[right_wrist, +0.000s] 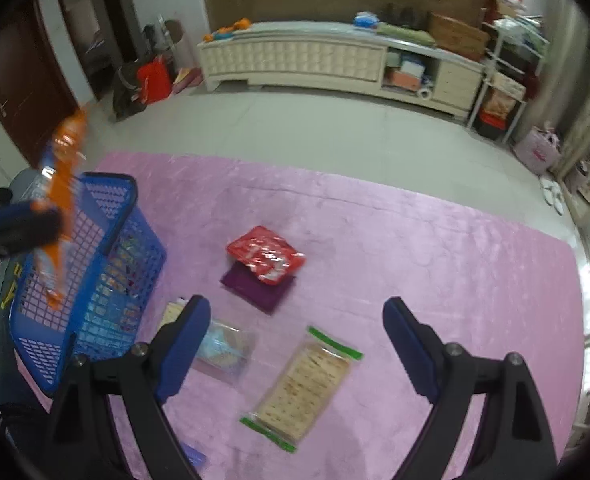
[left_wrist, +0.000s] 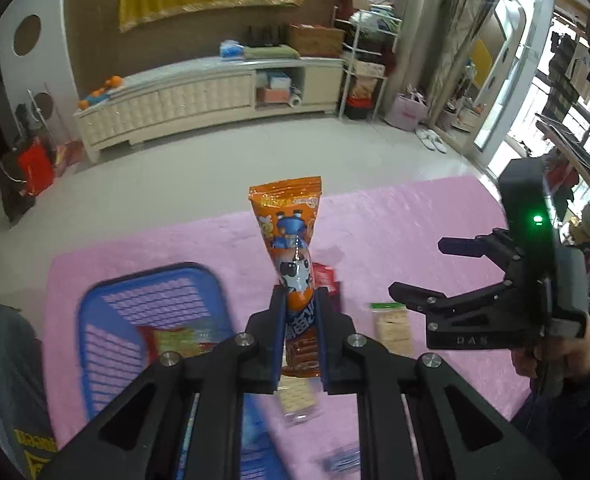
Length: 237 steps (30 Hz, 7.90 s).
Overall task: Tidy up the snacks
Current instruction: 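Carry the stick snack over the basket while the right tool reaches the red pouch, then open the left tool to drop the stick snack while the right grasps the red pouch, then carry the red pouch over the basket with the right tool and release it, then move both tools back toward the cracker packs and biscuit bag, then grasp the blue-striped biscuit bag with the left tool while the right grasps a green-sealed cracker pack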
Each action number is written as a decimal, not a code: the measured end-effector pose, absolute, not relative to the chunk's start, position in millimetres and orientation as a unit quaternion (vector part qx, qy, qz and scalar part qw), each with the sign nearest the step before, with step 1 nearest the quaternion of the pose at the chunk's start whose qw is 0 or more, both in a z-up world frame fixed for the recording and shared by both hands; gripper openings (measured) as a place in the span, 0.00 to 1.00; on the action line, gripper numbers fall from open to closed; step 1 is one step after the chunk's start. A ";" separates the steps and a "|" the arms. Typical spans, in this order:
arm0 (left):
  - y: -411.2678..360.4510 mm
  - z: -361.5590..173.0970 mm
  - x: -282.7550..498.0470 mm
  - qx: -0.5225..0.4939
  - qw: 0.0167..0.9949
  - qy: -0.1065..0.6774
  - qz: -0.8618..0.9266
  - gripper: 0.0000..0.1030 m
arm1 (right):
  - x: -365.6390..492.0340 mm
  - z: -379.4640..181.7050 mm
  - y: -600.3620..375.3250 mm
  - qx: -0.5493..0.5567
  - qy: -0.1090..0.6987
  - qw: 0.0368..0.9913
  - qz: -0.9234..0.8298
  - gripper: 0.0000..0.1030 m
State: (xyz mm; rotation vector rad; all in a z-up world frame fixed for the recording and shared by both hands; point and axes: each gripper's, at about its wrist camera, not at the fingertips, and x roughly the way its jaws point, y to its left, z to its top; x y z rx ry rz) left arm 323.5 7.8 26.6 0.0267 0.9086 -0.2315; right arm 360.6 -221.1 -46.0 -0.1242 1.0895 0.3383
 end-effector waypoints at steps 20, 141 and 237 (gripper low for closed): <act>99.5 -65.2 344.1 -0.032 0.849 0.528 -0.010 0.12 | 414.8 -153.8 -137.7 -0.203 0.548 0.780 0.226 0.88; 104.0 21.9 212.4 -0.007 0.893 0.450 -0.010 0.66 | 289.4 2.0 -87.1 -0.130 0.524 0.815 0.210 0.79; -76.3 -143.0 332.4 0.078 0.803 0.590 -0.042 0.51 | 332.7 -172.2 -246.2 0.028 0.637 0.769 0.041 0.59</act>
